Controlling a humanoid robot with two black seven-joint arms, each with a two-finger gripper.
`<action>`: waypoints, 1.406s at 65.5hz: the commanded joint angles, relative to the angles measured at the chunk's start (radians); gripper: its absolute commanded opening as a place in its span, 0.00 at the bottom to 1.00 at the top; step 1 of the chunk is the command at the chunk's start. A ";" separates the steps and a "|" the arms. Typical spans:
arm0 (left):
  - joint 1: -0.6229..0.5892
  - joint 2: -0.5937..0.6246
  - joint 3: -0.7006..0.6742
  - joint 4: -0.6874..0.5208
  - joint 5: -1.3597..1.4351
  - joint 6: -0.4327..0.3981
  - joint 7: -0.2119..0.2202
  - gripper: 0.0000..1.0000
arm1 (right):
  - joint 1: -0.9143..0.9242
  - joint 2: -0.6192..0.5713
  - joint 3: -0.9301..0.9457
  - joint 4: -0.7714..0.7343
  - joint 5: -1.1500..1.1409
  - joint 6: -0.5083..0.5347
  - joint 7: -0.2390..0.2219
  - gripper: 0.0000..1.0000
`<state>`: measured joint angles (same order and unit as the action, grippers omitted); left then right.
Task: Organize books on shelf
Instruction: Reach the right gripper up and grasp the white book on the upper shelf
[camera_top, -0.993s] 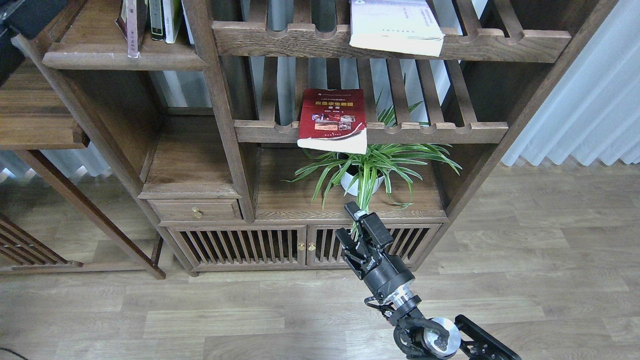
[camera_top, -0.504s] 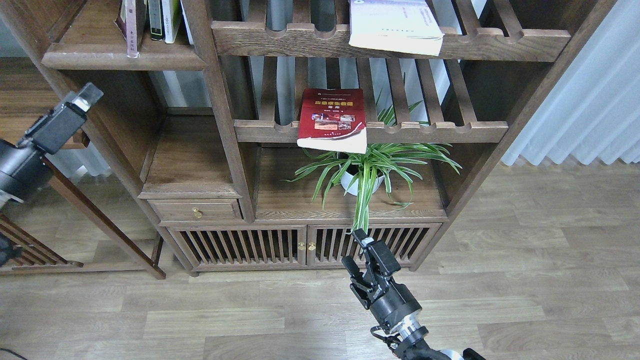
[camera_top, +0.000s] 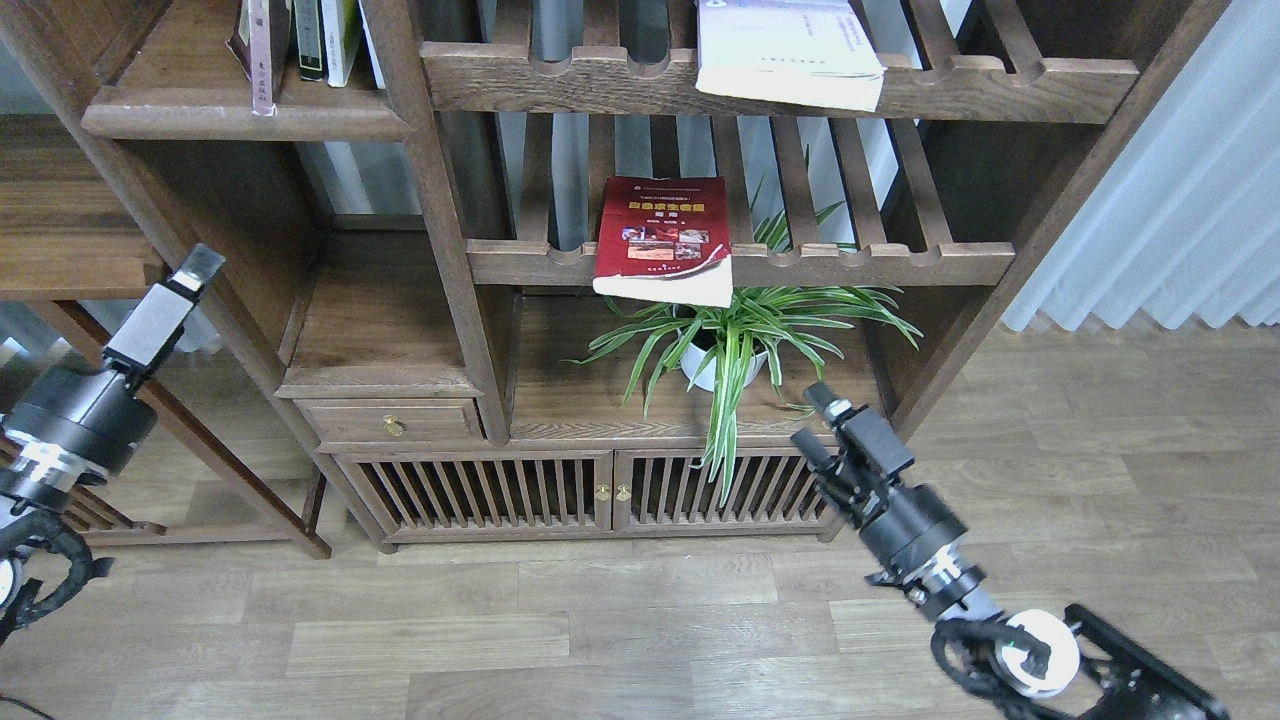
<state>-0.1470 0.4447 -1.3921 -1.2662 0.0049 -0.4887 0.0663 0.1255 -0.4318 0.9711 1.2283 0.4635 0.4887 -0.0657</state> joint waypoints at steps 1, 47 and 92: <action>0.010 0.000 -0.015 0.007 0.000 0.000 0.000 1.00 | 0.046 -0.015 0.001 0.062 -0.006 0.000 0.000 1.00; 0.010 0.003 -0.073 0.034 -0.002 0.000 0.000 1.00 | 0.216 0.432 0.037 0.160 -0.115 -0.326 0.064 0.95; 0.010 0.002 -0.080 0.042 -0.002 0.000 0.000 1.00 | 0.408 0.432 0.285 0.019 -0.144 -0.516 0.124 0.90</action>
<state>-0.1365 0.4466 -1.4729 -1.2291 0.0030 -0.4887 0.0645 0.5048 0.0001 1.2247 1.2698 0.3310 -0.0262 0.0458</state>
